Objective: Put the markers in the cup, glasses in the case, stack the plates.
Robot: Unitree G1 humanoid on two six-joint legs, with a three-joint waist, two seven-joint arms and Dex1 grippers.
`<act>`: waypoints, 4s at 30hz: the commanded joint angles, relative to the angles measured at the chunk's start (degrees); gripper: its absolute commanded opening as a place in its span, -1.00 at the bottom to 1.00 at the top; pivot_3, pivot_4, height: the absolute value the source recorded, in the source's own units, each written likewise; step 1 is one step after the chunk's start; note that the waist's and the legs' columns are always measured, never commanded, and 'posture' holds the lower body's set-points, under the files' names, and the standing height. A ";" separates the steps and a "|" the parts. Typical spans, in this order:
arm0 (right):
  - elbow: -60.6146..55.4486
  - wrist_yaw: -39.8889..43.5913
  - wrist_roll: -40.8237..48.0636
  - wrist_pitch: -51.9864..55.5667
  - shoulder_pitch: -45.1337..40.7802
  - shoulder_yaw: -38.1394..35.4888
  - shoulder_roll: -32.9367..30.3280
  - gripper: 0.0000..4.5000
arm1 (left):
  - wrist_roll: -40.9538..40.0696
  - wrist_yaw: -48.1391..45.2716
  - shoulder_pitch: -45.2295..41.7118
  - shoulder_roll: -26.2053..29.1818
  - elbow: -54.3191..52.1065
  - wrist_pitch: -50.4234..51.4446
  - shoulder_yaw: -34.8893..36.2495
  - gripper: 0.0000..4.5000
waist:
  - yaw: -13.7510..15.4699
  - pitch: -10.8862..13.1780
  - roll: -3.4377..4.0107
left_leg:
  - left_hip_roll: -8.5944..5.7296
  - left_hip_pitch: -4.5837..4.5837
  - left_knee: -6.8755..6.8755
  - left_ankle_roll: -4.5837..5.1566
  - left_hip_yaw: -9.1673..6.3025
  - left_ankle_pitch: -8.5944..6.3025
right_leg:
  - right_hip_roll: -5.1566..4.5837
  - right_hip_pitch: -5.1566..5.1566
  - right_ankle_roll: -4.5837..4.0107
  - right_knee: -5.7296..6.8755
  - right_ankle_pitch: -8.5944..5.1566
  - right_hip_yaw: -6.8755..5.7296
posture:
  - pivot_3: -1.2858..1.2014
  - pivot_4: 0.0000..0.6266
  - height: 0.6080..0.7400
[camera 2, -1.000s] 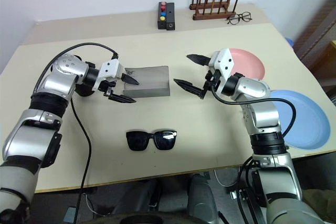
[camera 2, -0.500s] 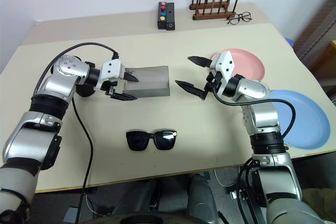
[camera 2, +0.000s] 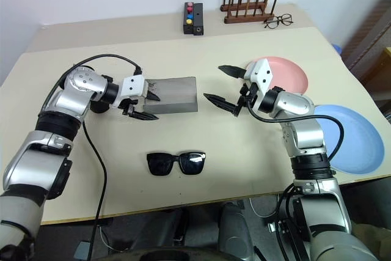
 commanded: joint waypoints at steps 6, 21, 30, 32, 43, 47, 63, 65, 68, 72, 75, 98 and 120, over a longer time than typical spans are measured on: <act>-0.67 0.38 0.69 -1.20 -0.71 -1.01 -0.06 1.00 | -0.96 -1.34 1.52 0.97 -5.18 1.87 0.17 -0.99 | -0.02 0.00 0.00 | 0.00 0.00 0.00 0.00 0.00 0.00 | 0.00 0.00 0.00 0.00 0.00 0.00 | 0.03 -0.52 1.00; -1.17 -0.07 0.64 -0.54 -1.11 -0.83 -0.04 1.00 | -5.02 -1.58 2.27 -0.18 -12.28 7.34 1.90 -0.99 | 0.03 0.00 0.00 | 0.00 0.00 0.00 0.00 0.00 0.00 | 0.00 0.00 0.00 0.00 0.00 0.00 | 0.03 -0.52 1.00; -2.57 0.57 1.19 0.61 0.37 -1.93 -2.25 1.00 | -9.80 -1.65 9.05 2.87 -28.35 18.77 2.31 -0.99 | -0.08 0.00 0.01 | 0.01 0.00 -0.02 0.00 0.00 0.00 | 0.00 -0.04 0.00 0.02 0.00 0.03 | 0.03 -0.52 1.00; -3.08 0.79 1.44 1.16 0.96 -2.19 -3.18 1.00 | -10.89 -1.24 10.81 3.73 -32.32 22.15 2.42 -0.99 | -0.05 0.00 0.01 | 0.01 0.00 -0.02 0.00 0.00 0.00 | 0.00 -0.05 0.00 0.03 0.00 0.04 | 0.03 -0.52 1.00; -6.06 2.75 3.72 5.63 4.74 -4.11 -7.61 1.00 | -15.22 3.43 15.38 6.38 -44.77 36.55 2.30 -0.99 | 0.27 0.00 0.01 | 0.01 0.00 0.01 0.00 0.01 0.00 | -0.01 0.01 0.00 0.01 0.00 0.05 | 0.03 -0.52 1.00; -6.46 3.48 3.85 6.00 6.16 -4.43 -8.41 1.00 | -16.09 6.15 15.95 5.82 -46.61 39.77 1.84 -0.99 | 0.27 0.00 0.01 | 0.01 0.01 0.01 0.00 0.01 0.00 | -0.02 0.01 0.00 0.00 0.00 0.06 | 0.03 -0.52 1.00; -7.91 13.03 3.88 6.86 17.28 -7.12 -20.22 1.00 | -17.61 11.33 23.24 6.31 -52.89 41.91 0.35 -0.99 | 0.50 0.00 0.01 | 0.01 0.04 -0.01 0.01 0.02 -0.01 | -0.04 0.10 -0.01 -0.10 0.00 0.06 | 0.03 -0.52 1.00; -7.41 14.50 3.58 6.52 18.76 -7.87 -22.32 1.00 | -17.49 11.75 23.44 6.14 -52.40 41.45 0.25 -0.99 | 0.52 0.00 0.01 | 0.02 0.05 -0.01 0.01 0.02 -0.01 | -0.03 0.11 -0.01 -0.11 0.00 0.06 | 0.03 -0.52 1.00; -7.23 15.71 4.05 6.65 20.04 -9.21 -24.00 1.00 | -17.59 12.07 23.76 5.95 -51.85 40.96 0.23 -0.99 | 0.53 0.00 0.01 | 0.02 0.06 -0.01 0.01 0.02 -0.01 | -0.03 0.14 -0.01 -0.13 0.00 0.06 | 0.03 -0.52 1.00; -8.59 16.15 4.91 7.52 21.35 -11.14 -24.84 1.00 | -17.23 12.57 23.87 5.59 -50.12 39.47 0.05 -0.99 | 0.53 0.00 0.01 | 0.03 0.08 -0.01 0.01 0.02 -0.01 | -0.04 0.16 -0.01 -0.14 0.00 0.06 | 0.03 -0.52 1.00; -10.13 16.12 5.67 8.38 22.57 -12.05 -25.25 1.00 | -16.91 12.67 23.51 5.29 -48.67 38.41 -0.23 -0.99 | 0.59 0.00 0.01 | 0.03 0.08 -0.01 0.01 0.02 -0.01 | -0.05 0.17 -0.01 -0.15 0.00 0.06 | 0.03 -0.52 1.00; -13.63 14.36 6.36 10.04 24.71 -13.76 -25.47 1.00 | -13.59 7.32 15.82 4.57 -36.25 28.06 -3.80 -0.99 | 1.43 0.00 0.01 | 0.03 0.12 0.01 0.02 0.04 -0.02 | -0.05 0.24 -0.01 -0.18 0.00 0.05 | 0.03 -0.52 1.00; -13.66 13.40 6.25 9.12 25.55 -14.13 -25.46 1.00 | -16.13 8.11 19.60 5.27 -44.94 34.35 -2.54 0.50 | 1.75 0.00 0.01 | 0.04 0.13 0.03 0.03 0.05 -0.02 | -0.04 0.26 0.00 -0.18 0.00 0.05 | 0.03 -0.52 1.00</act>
